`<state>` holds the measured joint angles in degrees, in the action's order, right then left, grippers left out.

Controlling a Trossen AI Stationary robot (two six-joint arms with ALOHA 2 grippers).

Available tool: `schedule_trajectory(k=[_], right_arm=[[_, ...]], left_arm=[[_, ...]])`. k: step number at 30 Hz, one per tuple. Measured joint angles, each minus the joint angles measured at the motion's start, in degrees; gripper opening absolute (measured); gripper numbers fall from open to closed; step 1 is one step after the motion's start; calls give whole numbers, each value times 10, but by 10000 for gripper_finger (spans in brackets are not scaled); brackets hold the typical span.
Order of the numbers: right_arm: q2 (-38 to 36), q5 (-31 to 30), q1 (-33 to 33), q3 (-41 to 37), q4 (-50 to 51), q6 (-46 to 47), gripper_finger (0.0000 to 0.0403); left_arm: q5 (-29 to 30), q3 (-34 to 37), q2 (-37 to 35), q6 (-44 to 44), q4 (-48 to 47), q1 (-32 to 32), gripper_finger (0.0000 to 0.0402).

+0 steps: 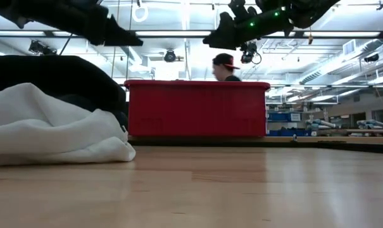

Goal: Fold laundry
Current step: Adjust the red bin

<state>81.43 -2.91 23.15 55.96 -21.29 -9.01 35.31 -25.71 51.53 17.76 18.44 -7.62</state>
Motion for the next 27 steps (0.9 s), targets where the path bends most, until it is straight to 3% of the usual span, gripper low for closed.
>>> schedule_trajectory(k=[3, 11, 17, 22, 25, 27], right_arm=[[0, -1, -5, 22, 35, -5, 226], [19, -31, 14, 139, 200, -78, 226], [64, 9, 77, 188, 219, -64, 226], [85, 22, 98, 189, 194, -86, 226], [88, 62, 133, 189, 168, -79, 224], [88, 109, 157, 190, 154, -64, 220]], left_arm=[[0, -5, 0, -2, 13, 4, 171], [-4, -51, 0, -59, -55, 68, 171], [-63, -52, 1, -63, -39, 116, 171], [-72, -52, 1, -65, -36, 133, 171], [-80, -52, 1, -79, -37, 157, 171], [-120, -52, 1, -90, -41, 183, 171]])
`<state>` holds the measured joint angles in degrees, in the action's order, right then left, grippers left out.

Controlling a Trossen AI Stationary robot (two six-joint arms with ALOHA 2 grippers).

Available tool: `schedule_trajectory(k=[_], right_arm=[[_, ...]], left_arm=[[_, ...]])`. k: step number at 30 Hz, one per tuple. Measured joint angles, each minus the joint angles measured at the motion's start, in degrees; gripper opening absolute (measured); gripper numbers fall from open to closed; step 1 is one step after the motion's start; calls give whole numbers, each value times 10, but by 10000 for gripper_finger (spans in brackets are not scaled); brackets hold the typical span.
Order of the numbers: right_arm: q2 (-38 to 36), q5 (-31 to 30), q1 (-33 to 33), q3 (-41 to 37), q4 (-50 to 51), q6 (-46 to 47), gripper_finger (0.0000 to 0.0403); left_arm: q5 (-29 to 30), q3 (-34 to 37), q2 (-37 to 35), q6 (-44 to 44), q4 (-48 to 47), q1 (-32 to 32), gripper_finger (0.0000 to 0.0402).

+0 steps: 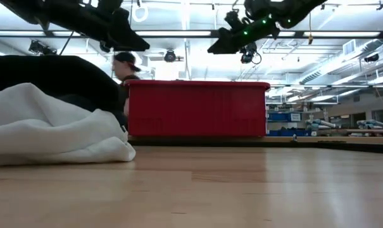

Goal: Fold laundry
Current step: Adjust the red bin

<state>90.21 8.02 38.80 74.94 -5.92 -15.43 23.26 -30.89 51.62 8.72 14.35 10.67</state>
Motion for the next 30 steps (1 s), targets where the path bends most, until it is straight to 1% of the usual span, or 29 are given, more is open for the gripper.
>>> schedule_trajectory(k=[2, 3, 5, 8, 10, 11, 13, 14, 18, 21, 23, 25, 26, 28, 30], right_arm=[[6, 54, 17, 0, -24, 15, 215], [12, 80, 19, 1, -40, 20, 212], [26, 121, 23, 0, -65, 30, 208], [40, 136, 24, 0, -117, 26, 202], [44, 126, 27, 0, -157, 20, 199], [44, 114, 31, 0, -167, 26, 198], [50, 86, 38, 0, -193, 65, 196], [51, 82, 46, 0, -193, 92, 196], [44, 89, 74, 0, -182, 196, 196], [22, 137, 98, 18, -158, 299, 196], [8, 166, 113, 45, -123, 348, 195], [3, 172, 126, 84, -40, 361, 194], [3, 172, 131, 104, 18, 345, 193], [7, 160, 138, 139, 134, 274, 193], [7, 119, 139, 165, 220, 184, 194]], left_arm=[[-53, 0, 2, -10, 0, 31, 171], [-70, 0, 2, -12, 0, 47, 171], [-77, 0, 2, 5, 2, 81, 171], [-75, 0, 2, 62, 23, 134, 171], [-75, 0, 2, 87, 60, 175, 171], [-75, 0, 2, 80, 86, 197, 171], [-74, 0, 5, 16, 144, 246, 171], [-74, -1, 7, -28, 162, 270, 171], [-74, -1, 8, -209, 161, 352, 171], [-102, -7, 7, -327, 117, 373, 171], [-122, -40, 10, -398, 46, 375, 171], [-138, -95, 18, -417, -33, 376, 171], [-141, -129, 28, -411, -79, 376, 171], [-142, -202, 58, -382, -185, 377, 171], [-155, -282, 99, -346, -272, 383, 171]])
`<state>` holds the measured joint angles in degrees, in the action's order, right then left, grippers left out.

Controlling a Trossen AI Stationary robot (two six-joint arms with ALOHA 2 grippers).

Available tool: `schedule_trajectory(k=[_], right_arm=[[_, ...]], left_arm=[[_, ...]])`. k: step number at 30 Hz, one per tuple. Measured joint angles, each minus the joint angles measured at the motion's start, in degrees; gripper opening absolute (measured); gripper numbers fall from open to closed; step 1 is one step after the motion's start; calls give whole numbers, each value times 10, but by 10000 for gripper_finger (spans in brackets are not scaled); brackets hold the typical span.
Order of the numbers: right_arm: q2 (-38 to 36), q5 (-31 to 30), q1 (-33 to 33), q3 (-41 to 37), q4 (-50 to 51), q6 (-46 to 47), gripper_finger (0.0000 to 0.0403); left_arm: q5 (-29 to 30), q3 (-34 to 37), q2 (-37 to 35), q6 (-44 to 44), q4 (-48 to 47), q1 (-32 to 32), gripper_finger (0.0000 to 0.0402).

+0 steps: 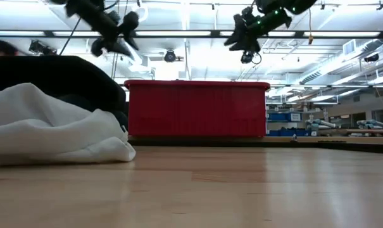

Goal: Fold laundry
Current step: Adjust the red bin

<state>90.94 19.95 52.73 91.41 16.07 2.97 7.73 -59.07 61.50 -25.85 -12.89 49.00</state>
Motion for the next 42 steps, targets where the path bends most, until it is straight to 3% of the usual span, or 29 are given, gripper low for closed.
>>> schedule_trajectory(k=[3, 6, 13, 20, 25, 28, 33, 39, 42], right_arm=[[-2, -61, 3, 30, 69, -83, 200], [-2, -71, 21, 32, 110, -108, 215], [-1, -125, 55, -1, 105, -104, 222], [-1, -157, 72, -43, 88, -96, 206], [5, -110, 83, -70, 53, -60, 199], [25, -72, 86, -70, 47, -51, 194], [47, -83, 80, -71, 48, -43, 184], [36, -74, 78, -69, 108, -22, 175], [29, -39, 74, -66, 167, -19, 172]], left_arm=[[-44, -120, 64, 95, -97, 8, 171], [-48, -214, 136, 153, -167, 8, 171], [-46, -335, 274, 163, -181, 30, 171], [-43, -355, 346, 148, -187, 67, 171], [-38, -356, 373, 145, -193, 92, 171], [-77, -356, 384, 132, -215, 101, 171], [-119, -358, 391, 124, -254, 107, 171], [-145, -358, 380, 134, -297, 105, 171], [-146, -356, 374, 140, -323, 105, 171]])
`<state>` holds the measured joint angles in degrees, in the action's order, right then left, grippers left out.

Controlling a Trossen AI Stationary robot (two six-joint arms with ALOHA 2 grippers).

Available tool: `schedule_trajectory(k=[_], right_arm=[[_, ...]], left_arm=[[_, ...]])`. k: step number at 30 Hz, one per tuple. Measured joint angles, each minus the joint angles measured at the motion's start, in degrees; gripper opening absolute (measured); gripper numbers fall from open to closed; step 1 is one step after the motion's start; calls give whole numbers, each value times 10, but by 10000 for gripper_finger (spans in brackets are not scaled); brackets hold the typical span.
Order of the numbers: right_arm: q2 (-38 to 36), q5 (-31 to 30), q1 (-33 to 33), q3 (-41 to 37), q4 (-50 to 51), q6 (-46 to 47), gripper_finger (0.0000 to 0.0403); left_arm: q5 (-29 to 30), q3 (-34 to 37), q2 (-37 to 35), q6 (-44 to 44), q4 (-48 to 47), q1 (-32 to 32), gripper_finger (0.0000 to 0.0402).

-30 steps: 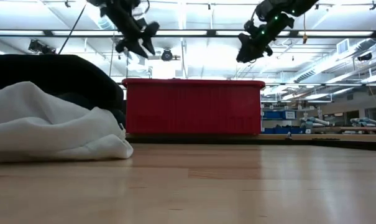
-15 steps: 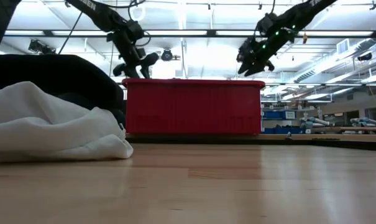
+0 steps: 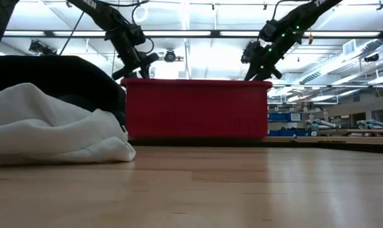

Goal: Fold laundry
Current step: Adjust the red bin

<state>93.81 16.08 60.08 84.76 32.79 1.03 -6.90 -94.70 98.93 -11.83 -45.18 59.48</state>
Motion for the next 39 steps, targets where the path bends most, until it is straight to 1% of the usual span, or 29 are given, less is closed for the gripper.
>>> schedule_trajectory(k=[4, 8, 14, 19, 22, 25, 29, 33, 36, 39], right_arm=[[-10, 47, -14, -2, 55, 6, 171], [-28, 30, -32, -5, 70, 5, 170], [-46, 28, -46, -4, 113, 5, 170], [-46, 32, -49, -4, 118, 6, 170], [-46, 33, -49, -4, 110, 12, 170], [-49, 33, -48, -4, 98, 14, 170], [-55, 36, -48, -5, 47, 33, 170], [-60, 40, -41, -5, -6, 54, 170], [-57, 25, -39, -5, -24, 54, 170], [-49, 26, -41, -5, -19, 53, 170]], left_arm=[[6, 2, 0, 12, -41, 0, 171], [9, 1, -1, 22, -59, -5, 171], [6, 1, -15, 33, -89, -24, 171], [10, 1, -26, 35, -83, -25, 171], [23, 1, -36, 38, -79, -24, 171], [23, 1, -49, 42, -59, -25, 171], [24, 1, -61, 52, -38, -30, 171], [25, 6, -66, 62, -21, -46, 171], [25, 20, -67, 71, -21, -69, 171], [40, 29, -71, 61, -19, -87, 171]])
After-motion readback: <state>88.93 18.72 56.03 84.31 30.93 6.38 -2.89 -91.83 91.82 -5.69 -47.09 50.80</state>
